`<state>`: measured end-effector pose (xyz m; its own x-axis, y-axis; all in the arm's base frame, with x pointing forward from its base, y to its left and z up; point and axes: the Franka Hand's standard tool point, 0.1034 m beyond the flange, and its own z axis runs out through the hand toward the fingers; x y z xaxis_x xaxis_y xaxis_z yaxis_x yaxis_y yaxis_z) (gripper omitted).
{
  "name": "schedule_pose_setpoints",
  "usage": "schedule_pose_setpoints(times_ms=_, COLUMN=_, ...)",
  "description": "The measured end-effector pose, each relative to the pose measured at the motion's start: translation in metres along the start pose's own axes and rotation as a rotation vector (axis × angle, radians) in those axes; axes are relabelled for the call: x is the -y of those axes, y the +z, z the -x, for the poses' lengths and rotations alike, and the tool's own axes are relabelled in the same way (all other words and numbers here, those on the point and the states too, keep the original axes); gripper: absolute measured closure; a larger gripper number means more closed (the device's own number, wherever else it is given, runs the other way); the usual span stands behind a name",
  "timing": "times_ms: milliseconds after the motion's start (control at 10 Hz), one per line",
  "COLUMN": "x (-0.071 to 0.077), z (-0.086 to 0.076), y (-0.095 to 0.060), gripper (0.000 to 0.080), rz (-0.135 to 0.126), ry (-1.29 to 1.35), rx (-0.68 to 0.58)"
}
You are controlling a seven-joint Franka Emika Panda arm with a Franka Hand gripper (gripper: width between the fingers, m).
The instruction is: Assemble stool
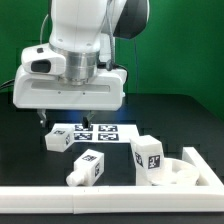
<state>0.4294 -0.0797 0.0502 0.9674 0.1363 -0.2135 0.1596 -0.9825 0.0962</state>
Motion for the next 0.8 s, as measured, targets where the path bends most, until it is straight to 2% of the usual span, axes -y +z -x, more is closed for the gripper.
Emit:
schedule_pose_setpoints(times_ms=200, x=0.0020, z=-0.0002, y=0.0007, gripper=0.0151, rz=-0.009, ry=0.100, rx=0.000)
schedule_pose_setpoints(times_ms=300, x=0.0035, z=0.0000, y=0.0009, gripper=0.0151, rz=-0.028, ry=0.201, rx=0.004)
schedule_pose_setpoints(times_ms=400, x=0.0023, z=-0.0010, y=-0.0022, gripper=0.0151, rz=-0.078, ry=0.331, rx=0.029)
schedule_pose_setpoints(times_ms=500, x=-0.0022, z=-0.0078, y=-0.0083, gripper=0.0151, rz=-0.112, ry=0.412, rx=0.044)
schedule_pose_setpoints(times_ms=600, x=-0.0034, z=-0.0065, y=-0.0033, gripper=0.0151, rz=-0.141, ry=0.469, rx=0.063)
schedule_pose_setpoints(times_ms=800, x=-0.0031, z=-0.0026, y=0.0006, gripper=0.0151, rz=-0.142, ry=0.455, rx=0.076)
